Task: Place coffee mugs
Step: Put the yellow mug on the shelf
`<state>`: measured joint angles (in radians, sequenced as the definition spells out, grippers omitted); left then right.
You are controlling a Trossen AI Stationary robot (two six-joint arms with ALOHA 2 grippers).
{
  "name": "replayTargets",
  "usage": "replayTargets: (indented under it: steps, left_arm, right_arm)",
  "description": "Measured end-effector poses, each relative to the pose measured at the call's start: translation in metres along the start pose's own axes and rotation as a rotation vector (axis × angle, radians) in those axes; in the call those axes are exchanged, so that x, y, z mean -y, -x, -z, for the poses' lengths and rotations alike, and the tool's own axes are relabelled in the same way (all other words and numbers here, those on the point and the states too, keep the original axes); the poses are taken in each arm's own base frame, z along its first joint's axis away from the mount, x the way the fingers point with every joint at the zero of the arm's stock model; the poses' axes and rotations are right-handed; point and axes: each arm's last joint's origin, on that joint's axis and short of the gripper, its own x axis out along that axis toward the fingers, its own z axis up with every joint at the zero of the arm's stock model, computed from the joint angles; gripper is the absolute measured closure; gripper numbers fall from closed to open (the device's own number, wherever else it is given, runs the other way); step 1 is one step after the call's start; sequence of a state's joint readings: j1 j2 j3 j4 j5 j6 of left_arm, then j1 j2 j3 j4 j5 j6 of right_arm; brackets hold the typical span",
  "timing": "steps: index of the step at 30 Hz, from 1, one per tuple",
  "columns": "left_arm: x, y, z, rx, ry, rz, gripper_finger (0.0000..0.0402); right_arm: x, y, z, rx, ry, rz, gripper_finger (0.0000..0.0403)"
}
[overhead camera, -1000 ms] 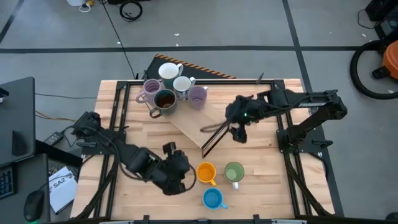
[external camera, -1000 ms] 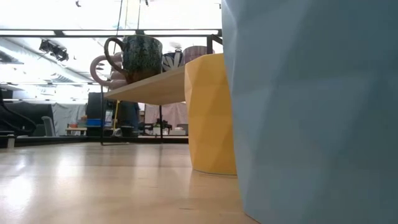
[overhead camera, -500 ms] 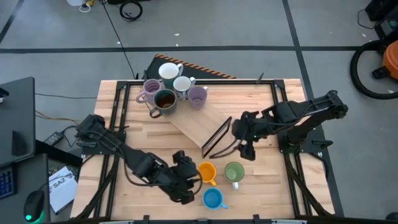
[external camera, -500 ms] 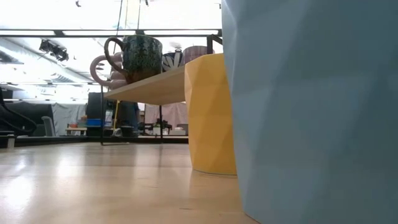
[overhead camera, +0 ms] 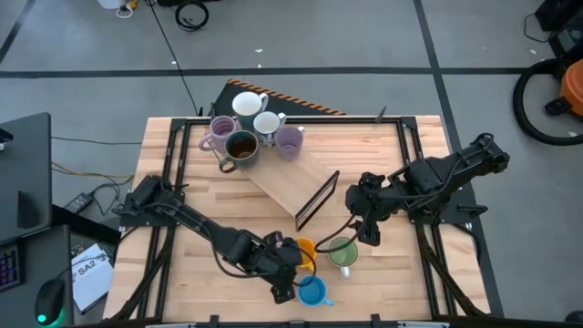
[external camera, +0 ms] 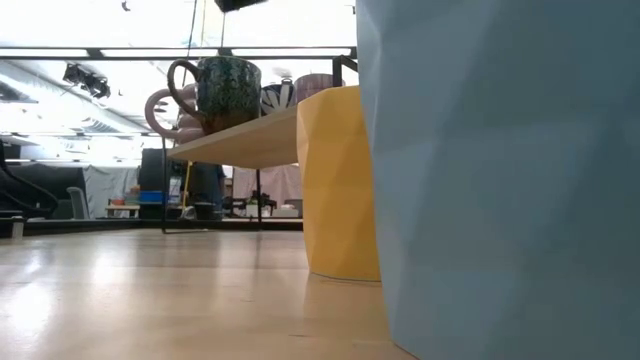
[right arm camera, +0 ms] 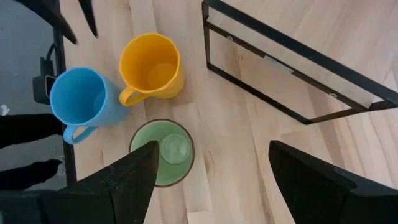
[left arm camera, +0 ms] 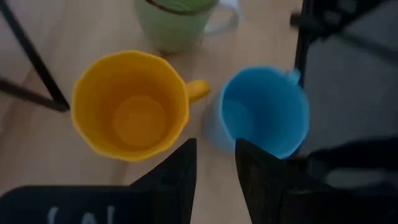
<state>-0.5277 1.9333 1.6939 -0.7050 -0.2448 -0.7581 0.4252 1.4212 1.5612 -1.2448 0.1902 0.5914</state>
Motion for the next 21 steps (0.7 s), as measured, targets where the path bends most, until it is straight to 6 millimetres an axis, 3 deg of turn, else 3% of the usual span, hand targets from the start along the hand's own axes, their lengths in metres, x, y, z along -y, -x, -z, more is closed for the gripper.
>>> replayTargets:
  steps: [3,8,21]
  left_arm:
    - [-0.006,-0.008,0.001,-0.054,-0.088,-0.010,0.0285]
    - [-0.015,-0.011,-0.008,-0.045,-0.054,-0.023,0.0285]
    - [-0.045,-0.014,-0.011,-0.157,0.491,-0.177,0.0285]
  right_arm:
    - [-0.001,0.000,-0.001,0.010,0.009,-0.007,0.0094]
    - [-0.001,0.000,-0.001,0.014,0.007,-0.010,0.0094]
    - [-0.001,0.000,-0.002,0.020,-0.011,-0.006,0.0094]
